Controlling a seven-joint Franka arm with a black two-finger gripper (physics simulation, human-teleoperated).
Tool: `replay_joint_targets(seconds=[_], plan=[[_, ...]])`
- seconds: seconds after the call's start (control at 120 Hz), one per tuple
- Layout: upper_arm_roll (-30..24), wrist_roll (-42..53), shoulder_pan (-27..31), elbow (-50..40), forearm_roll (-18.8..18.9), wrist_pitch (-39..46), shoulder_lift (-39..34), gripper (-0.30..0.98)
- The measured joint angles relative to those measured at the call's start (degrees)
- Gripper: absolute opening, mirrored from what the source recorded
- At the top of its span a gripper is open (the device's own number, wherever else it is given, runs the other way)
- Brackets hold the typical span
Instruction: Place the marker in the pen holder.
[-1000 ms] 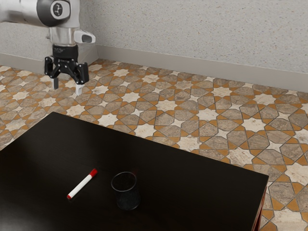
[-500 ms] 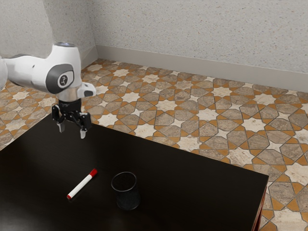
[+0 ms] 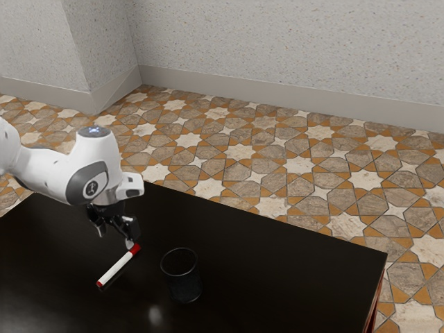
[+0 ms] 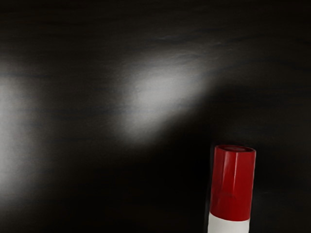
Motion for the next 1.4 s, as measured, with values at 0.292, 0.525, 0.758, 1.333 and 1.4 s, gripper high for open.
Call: replay_joint_targets(seconds=[0.292,0.525,0.758,1.333,1.4], plan=[[-2.1,0.5,0.1,-2.3,0.0,4.0,1.5,0.69],[-2.6,0.5,0.2,-2.9,-0.1,5.1,2.1,0.62],[-2.6,0.5,0.2,-2.8,-0.1,5.5,2.2,0.33],[-2.7,0.4,0.1,-2.6,0.2,5.4,2.4,-0.01],[-2.6,0.2,0.1,-2.6,0.4,5.5,2.4,-0.05]])
